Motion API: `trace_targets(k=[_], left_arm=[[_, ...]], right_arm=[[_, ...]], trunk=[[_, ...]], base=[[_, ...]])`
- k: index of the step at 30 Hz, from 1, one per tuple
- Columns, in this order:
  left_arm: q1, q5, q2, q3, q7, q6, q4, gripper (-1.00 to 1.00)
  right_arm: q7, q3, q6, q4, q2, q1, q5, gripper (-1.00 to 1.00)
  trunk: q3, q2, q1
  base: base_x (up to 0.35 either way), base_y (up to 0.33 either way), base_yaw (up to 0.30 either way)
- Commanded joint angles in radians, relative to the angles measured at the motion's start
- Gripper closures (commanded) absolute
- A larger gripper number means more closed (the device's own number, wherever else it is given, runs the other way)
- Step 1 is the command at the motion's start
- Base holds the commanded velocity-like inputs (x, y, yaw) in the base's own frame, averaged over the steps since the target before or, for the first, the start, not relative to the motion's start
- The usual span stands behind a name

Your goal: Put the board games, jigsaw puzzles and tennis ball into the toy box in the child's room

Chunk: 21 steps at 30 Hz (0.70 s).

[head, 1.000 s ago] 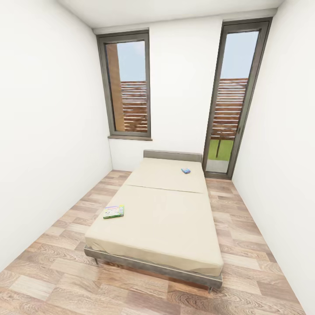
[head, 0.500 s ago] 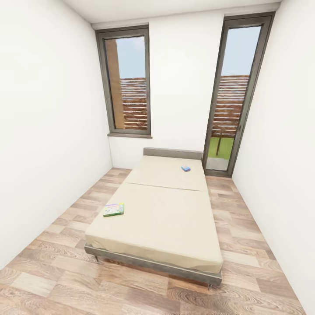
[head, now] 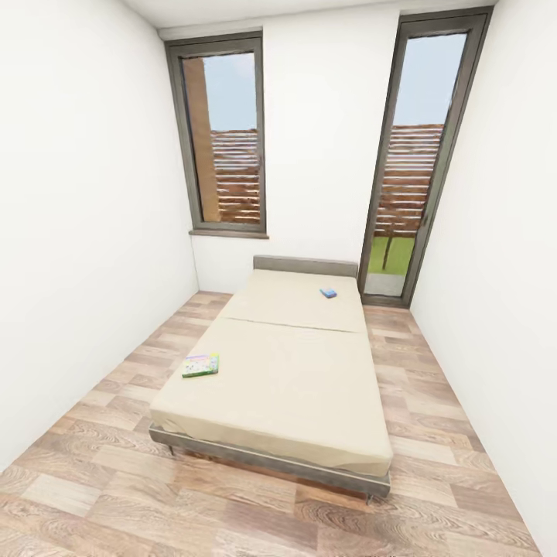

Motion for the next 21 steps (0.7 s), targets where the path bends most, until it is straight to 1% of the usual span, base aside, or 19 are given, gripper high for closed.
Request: trace_targets(k=[1, 9, 21], left_arm=[[-0.001, -0.001, 0.000, -0.001, -0.001, -0.003, 0.001, -1.00], [-0.001, -0.002, 0.000, -0.002, 0.001, -0.005, 0.001, -1.00], [-0.001, -0.002, 0.000, -0.003, 0.000, -0.008, 0.001, -1.00]], right_arm=[[-0.002, -0.003, 0.005, -0.002, 0.001, 0.000, -0.001, -1.00], [-0.001, -0.003, 0.005, -0.002, 0.002, 0.000, 0.000, -1.00], [-0.001, -0.003, 0.003, -0.003, 0.004, 0.000, 0.000, -1.00]], trunk=[[-0.004, -0.002, 0.000], [-0.008, -0.002, 0.000], [-0.008, -0.002, 0.000]], base=[[-0.052, -0.136, 0.000], [-0.062, -0.183, 0.000], [-0.007, -0.025, 0.000]])
